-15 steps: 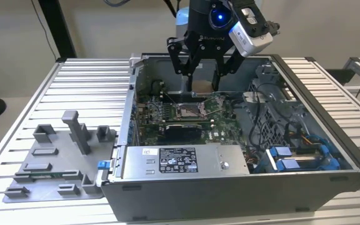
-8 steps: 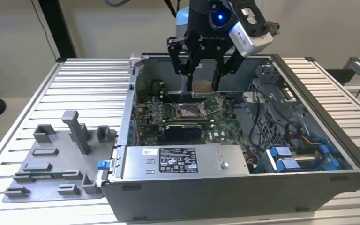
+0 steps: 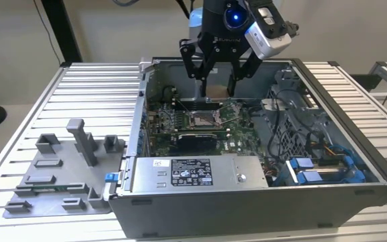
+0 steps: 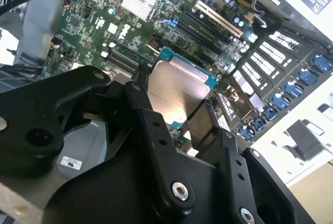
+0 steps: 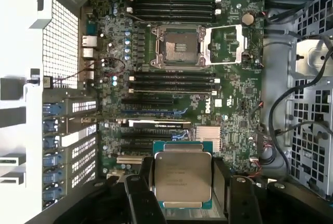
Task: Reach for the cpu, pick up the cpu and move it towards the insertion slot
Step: 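Pick up the cpu and move it towards the insertion slot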
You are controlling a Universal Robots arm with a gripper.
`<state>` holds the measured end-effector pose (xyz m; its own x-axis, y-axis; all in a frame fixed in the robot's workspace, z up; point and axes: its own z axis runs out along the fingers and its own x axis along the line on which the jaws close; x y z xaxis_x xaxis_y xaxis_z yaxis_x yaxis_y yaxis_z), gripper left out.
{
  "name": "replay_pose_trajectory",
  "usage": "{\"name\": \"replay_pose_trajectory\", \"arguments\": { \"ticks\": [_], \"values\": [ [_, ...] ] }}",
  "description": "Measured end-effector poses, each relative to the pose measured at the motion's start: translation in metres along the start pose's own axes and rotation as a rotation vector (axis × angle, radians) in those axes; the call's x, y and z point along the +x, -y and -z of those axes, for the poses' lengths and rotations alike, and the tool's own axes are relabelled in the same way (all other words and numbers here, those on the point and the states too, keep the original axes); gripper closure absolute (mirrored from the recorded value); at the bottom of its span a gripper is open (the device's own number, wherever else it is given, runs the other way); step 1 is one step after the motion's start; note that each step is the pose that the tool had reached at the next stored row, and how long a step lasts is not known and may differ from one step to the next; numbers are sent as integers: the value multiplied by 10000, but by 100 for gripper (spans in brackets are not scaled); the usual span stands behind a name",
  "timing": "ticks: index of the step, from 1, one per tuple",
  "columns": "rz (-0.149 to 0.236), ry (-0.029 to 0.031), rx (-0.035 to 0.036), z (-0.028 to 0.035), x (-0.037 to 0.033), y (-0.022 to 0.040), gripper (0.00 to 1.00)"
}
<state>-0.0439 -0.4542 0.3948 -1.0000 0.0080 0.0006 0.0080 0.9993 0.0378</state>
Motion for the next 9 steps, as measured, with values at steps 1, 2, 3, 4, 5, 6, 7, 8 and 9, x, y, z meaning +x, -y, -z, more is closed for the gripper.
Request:
{"name": "replay_pose_trajectory", "arguments": {
  "ticks": [1, 2, 3, 4, 5, 6, 7, 8, 9],
  "values": [
    [0, 1, 0, -2, 0, -20, 100],
    [-1, 0, 1, -4, 1, -40, 100],
    [0, 0, 0, -7, 0, -60, 100],
    [0, 0, 0, -9, 1, -79, 100],
    [-1, 0, 0, -10, 1, -95, 100],
    [-1, 0, 1, -12, 1, -115, 100],
    [0, 0, 0, -15, 1, -137, 100],
    [0, 0, -1, -17, 1, -155, 100],
    [0, 0, 0, -18, 1, -175, 100]
  ]
}}
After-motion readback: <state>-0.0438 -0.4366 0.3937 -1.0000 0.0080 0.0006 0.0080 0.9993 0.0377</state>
